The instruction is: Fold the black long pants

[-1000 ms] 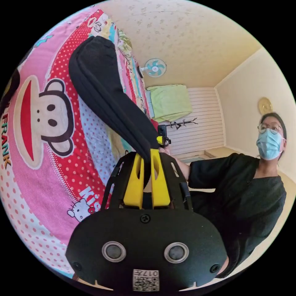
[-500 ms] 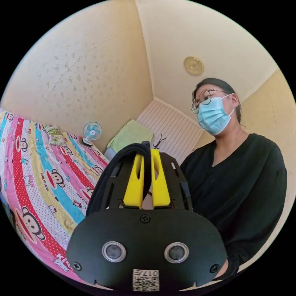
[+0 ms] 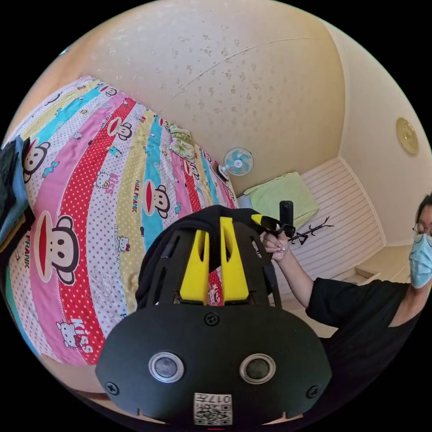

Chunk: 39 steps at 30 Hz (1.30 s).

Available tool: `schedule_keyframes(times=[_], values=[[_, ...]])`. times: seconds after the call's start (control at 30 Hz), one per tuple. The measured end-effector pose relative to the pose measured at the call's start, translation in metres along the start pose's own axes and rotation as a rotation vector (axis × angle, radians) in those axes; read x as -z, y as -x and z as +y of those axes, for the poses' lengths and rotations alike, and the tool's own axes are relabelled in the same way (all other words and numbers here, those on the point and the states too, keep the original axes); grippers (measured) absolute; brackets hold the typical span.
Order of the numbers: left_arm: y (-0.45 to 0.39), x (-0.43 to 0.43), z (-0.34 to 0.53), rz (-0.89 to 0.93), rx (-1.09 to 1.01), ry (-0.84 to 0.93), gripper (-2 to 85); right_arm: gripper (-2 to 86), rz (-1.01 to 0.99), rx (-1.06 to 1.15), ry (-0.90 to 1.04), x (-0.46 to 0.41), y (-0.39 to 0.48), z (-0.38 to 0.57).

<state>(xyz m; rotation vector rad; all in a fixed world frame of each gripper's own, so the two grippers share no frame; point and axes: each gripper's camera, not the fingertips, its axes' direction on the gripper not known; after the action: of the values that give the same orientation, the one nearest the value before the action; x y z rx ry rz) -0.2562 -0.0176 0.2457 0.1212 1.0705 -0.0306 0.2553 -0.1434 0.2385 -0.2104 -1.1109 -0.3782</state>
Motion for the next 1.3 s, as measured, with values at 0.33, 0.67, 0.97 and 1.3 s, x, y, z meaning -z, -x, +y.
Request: schedule_keyframes(times=[0.33, 0.67, 0.97, 1.3], values=[[0.074, -0.085, 0.209, -0.077, 0.403, 0.322, 8.0, 4.5, 0.101, -0.301, 0.411, -0.091, -0.072, 0.200], [0.104, -0.053, 0.175, -0.076, 0.441, 0.201, 17.1, 18.5, 0.082, -0.574, 0.175, -0.031, -0.139, 0.181], [0.156, -0.140, 0.180, -0.051, 0.577, 0.254, 16.1, 18.7, -0.059, -0.696, 0.270, -0.129, -0.152, 0.210], [0.060, -0.144, 0.137, -0.009, 0.419, 0.486, 8.6, 6.4, -0.198, -0.445, 0.211, -0.044, -0.069, 0.178]])
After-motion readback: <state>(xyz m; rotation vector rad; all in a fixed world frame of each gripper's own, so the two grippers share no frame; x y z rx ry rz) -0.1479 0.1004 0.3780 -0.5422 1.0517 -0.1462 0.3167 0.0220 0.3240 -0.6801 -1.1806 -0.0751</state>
